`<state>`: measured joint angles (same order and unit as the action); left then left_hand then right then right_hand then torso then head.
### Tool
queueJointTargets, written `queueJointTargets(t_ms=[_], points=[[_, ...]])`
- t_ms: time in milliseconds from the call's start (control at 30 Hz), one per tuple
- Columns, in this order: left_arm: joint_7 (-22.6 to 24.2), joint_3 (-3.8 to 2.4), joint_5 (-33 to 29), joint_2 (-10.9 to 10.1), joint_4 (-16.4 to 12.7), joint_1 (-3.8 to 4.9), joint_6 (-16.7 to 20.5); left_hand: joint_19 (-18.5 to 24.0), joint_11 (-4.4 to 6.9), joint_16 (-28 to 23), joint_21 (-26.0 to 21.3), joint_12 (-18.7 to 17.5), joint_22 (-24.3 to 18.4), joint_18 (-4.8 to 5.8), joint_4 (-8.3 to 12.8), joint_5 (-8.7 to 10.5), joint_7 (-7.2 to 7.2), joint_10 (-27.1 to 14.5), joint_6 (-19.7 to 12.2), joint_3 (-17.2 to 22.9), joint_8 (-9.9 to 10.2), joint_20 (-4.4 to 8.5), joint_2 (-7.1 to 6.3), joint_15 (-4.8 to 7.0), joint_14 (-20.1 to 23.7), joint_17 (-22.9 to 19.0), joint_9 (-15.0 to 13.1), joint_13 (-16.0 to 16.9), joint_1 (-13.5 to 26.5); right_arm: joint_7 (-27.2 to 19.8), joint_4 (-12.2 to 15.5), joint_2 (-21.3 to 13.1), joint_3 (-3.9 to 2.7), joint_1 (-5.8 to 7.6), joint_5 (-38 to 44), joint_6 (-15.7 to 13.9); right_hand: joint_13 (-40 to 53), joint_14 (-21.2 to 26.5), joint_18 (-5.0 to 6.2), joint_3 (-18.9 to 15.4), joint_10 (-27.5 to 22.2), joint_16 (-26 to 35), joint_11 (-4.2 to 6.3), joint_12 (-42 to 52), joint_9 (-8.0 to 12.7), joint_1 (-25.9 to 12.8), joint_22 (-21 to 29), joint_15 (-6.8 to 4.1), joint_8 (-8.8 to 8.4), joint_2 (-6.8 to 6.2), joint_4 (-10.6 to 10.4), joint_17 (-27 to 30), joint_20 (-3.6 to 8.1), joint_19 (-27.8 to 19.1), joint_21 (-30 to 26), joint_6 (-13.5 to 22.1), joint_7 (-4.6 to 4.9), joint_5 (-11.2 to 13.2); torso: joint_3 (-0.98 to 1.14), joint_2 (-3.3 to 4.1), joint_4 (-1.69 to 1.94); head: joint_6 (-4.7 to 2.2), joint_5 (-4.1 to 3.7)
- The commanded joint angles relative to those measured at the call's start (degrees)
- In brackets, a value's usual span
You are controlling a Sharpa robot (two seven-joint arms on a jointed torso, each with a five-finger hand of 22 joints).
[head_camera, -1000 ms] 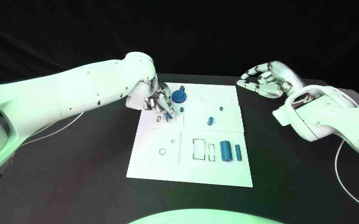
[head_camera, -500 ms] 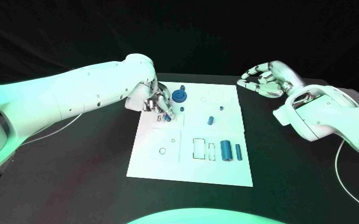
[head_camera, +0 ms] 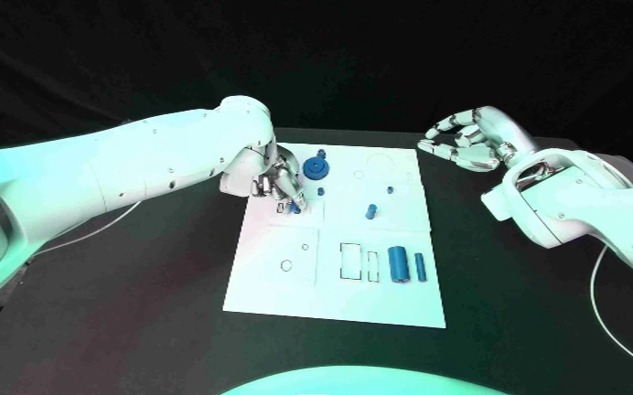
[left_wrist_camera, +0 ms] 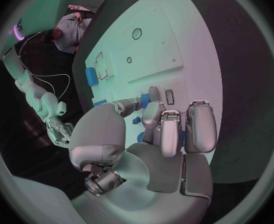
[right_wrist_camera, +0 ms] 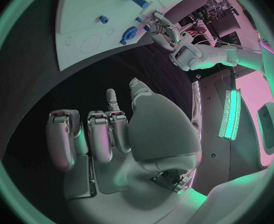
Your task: Assemble the parts on the task board
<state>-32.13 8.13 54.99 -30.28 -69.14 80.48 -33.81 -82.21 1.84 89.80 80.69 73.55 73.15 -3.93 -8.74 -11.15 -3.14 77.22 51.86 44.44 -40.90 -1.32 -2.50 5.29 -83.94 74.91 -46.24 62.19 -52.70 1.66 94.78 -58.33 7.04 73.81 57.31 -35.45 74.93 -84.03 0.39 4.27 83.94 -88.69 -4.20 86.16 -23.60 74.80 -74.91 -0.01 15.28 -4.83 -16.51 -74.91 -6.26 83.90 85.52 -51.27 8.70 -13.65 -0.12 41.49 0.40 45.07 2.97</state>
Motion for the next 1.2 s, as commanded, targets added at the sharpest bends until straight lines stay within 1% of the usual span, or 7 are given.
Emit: queueJointTargets(t_ms=[33, 333, 533, 900, 1033, 1100, 1200], points=[[-0.13, 0.33, 0.73, -0.02, -0.21, -0.46, -0.07, -0.38, 0.16, 0.2, 0.19, 0.28, 0.05, 0.33, 7.33, 0.16, 1.14, 0.41, 1.6, 7.13, 0.16, 0.12, 0.76, -0.13, -6.06, 15.09, -0.03, 0.05, -0.28, -0.19, 0.04, 0.02, 0.0, -0.06, 0.63, 0.7, 10.38, -4.89, 0.85, -0.37, 1.84, 0.21, 0.32, -0.11, -0.05, -0.18, -11.93, -0.24, 0.39, -0.06, -0.01, -10.06, 0.5, 3.62, -0.26, 0.32, -0.19, -0.38, 0.01, -0.04, 0.01, -0.13, -0.01], [-0.14, 0.37, 0.95, -0.17, -0.21, -0.5, -0.16, -0.43, 0.17, 0.2, 0.24, 0.51, 0.14, 0.35, 7.07, 0.35, 1.16, 0.6, 1.77, 6.64, 0.23, 0.14, 0.73, -0.12, -6.06, 15.09, -0.04, 0.46, 0.11, -0.2, 0.07, -0.07, 0.0, -0.08, 0.63, 0.71, 10.38, -4.89, 0.85, -0.37, 1.84, 0.21, 0.32, -0.11, -0.05, -0.18, -11.93, -0.24, 0.39, -0.06, -0.01, -10.06, 0.5, 3.62, -0.26, 0.32, -0.19, -0.38, 0.0, -0.04, 0.03, 0.02, -0.07], [-0.17, 0.4, 0.96, -0.22, -0.34, -0.54, -0.5, -0.44, 0.24, 0.2, 0.22, 0.65, 0.17, 0.35, 6.21, 0.38, 1.27, 0.74, 2.13, 4.55, 0.45, 0.17, -0.05, -0.08, -6.06, 15.09, -0.08, 0.83, 1.3, -0.23, 0.07, -0.08, 0.0, -0.1, 0.63, 0.7, 10.38, -4.89, 0.85, -0.37, 1.84, 0.21, 0.32, -0.11, -0.05, -0.18, -11.93, -0.24, 0.39, -0.06, -0.01, -10.06, 0.5, 3.62, -0.26, 0.32, -0.19, -0.38, 0.01, -0.05, 0.01, 0.04, -0.01], [-0.24, 0.44, 0.97, -0.23, -0.28, -0.56, -1.21, -0.52, 0.38, 0.2, 0.22, 0.69, 0.37, 0.38, 2.79, 0.45, 1.47, 0.87, 2.79, -1.45, 1.12, 0.29, -1.31, 0.05, -6.06, 15.09, -0.1, 1.37, 3.48, -0.28, 0.11, -0.18, 0.01, -0.11, 0.61, 0.66, 10.29, -4.87, 0.86, -0.4, 1.76, 0.23, 0.34, -0.19, -0.09, -0.17, -11.9, -0.26, 0.48, -0.07, -0.03, -9.98, 0.52, 3.6, -0.3, 0.36, -0.2, -0.37, 0.02, -0.02, -0.02, 0.19, 0.01], [-0.25, 0.45, 0.99, -0.26, -0.23, -0.56, -1.43, -0.54, 0.4, 0.2, 0.21, 0.73, 0.39, 0.39, 1.68, 0.4, 1.5, 0.93, 2.98, -2.93, 1.28, 0.31, -1.4, 0.06, -6.06, 15.09, -0.09, 1.55, 3.92, -0.29, 0.11, -0.21, 0.01, -0.12, 0.59, 0.64, 10.29, -4.87, 0.86, -0.4, 1.76, 0.23, 0.34, -0.19, -0.09, -0.17, -11.9, -0.26, 0.48, -0.07, -0.03, -9.98, 0.52, 3.6, -0.3, 0.36, -0.2, -0.37, 0.04, -0.02, -0.03, 0.23, 0.04], [-0.26, 0.46, 1.01, -0.28, -0.21, -0.56, -1.49, -0.56, 0.41, 0.2, 0.23, 0.72, 0.46, 0.4, 0.66, 0.43, 1.52, 0.95, 3.14, -4.4, 1.44, 0.32, -1.79, 0.07, -6.06, 15.09, -0.07, 1.64, 4.37, -0.3, 0.1, -0.22, 0.01, -0.12, 0.58, 0.64, 10.29, -4.87, 0.86, -0.4, 1.76, 0.23, 0.34, -0.19, -0.09, -0.17, -11.9, -0.26, 0.48, -0.07, -0.03, -9.98, 0.52, 3.6, -0.3, 0.36, -0.2, -0.37, 0.03, -0.02, -0.04, 0.12, -0.01], [-0.26, 0.46, 1.04, -0.32, -0.17, -0.56, -1.52, -0.59, 0.43, 0.2, 0.23, 0.72, 0.51, 0.4, -0.78, 0.36, 1.54, 0.99, 3.33, -5.79, 1.66, 0.34, -1.64, 0.09, -6.06, 15.09, -0.02, 1.79, 4.82, -0.32, 0.08, -0.21, 0.01, -0.13, 0.56, 0.64, 10.29, -4.87, 0.86, -0.4, 1.76, 0.23, 0.34, -0.19, -0.09, -0.17, -11.9, -0.26, 0.48, -0.07, -0.03, -9.98, 0.52, 3.6, -0.3, 0.36, -0.2, -0.37, 0.02, -0.02, -0.02, 0.16, -0.07]])
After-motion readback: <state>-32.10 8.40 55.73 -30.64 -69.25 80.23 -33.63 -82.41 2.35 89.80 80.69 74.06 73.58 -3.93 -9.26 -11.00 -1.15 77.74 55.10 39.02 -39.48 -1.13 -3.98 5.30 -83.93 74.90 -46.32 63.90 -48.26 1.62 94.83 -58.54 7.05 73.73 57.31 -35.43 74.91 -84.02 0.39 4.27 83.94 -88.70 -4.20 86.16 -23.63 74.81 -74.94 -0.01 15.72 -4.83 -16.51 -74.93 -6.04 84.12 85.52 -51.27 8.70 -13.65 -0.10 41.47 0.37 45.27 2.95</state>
